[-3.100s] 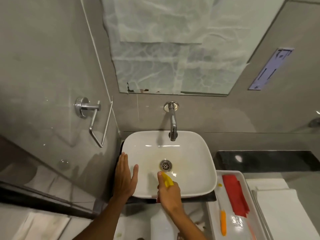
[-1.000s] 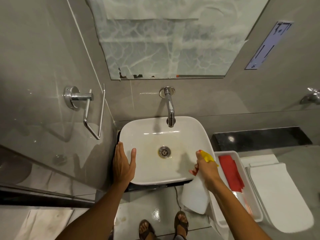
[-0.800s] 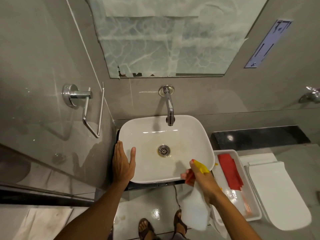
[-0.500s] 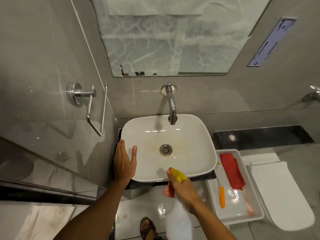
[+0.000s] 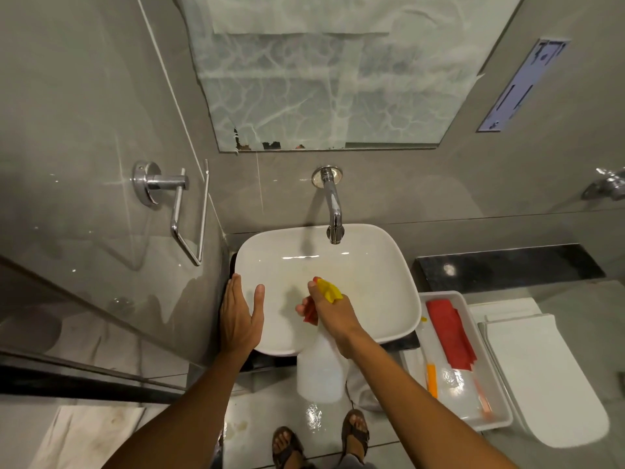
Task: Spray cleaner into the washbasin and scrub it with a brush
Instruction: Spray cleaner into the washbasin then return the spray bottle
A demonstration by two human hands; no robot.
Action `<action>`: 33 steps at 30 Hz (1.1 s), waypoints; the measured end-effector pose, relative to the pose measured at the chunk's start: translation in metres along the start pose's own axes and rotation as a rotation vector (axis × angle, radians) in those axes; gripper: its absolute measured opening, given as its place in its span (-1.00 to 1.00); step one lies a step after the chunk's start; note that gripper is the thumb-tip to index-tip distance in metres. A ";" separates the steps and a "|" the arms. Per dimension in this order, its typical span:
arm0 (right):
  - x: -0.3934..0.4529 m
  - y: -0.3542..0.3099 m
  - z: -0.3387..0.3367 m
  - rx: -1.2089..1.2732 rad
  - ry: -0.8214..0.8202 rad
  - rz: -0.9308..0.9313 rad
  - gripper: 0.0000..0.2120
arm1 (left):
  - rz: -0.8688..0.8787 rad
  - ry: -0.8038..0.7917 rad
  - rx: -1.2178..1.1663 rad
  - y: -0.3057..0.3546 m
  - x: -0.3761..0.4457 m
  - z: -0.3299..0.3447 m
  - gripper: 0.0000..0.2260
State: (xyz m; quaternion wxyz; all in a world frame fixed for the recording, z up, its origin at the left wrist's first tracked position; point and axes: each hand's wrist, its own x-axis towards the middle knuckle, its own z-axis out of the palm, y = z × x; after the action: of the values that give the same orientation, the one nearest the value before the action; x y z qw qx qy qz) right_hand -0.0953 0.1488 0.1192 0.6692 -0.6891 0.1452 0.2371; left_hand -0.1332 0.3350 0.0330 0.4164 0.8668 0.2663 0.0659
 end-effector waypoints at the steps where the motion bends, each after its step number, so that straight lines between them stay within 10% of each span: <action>1: 0.002 -0.003 -0.003 0.029 0.002 -0.013 -0.71 | -0.004 -0.002 0.001 0.000 0.000 -0.001 -0.26; 17: -0.019 0.031 -0.173 0.172 0.353 -0.096 -0.55 | 0.265 0.024 0.181 0.017 -0.002 0.009 -0.19; 24: -0.025 0.048 -0.268 0.187 0.504 -0.056 -0.90 | 0.192 -0.128 0.050 0.091 -0.023 0.082 -0.31; 33: 0.006 0.103 -0.362 0.025 0.659 -0.092 -0.36 | 0.398 -0.262 0.026 0.173 -0.069 0.199 -0.26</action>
State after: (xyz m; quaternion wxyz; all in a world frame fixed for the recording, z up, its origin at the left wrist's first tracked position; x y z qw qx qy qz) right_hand -0.0957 -0.2162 0.0251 0.6044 -0.7265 0.3255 -0.0309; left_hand -0.0541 0.0741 0.0433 0.4149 0.9087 0.0349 0.0300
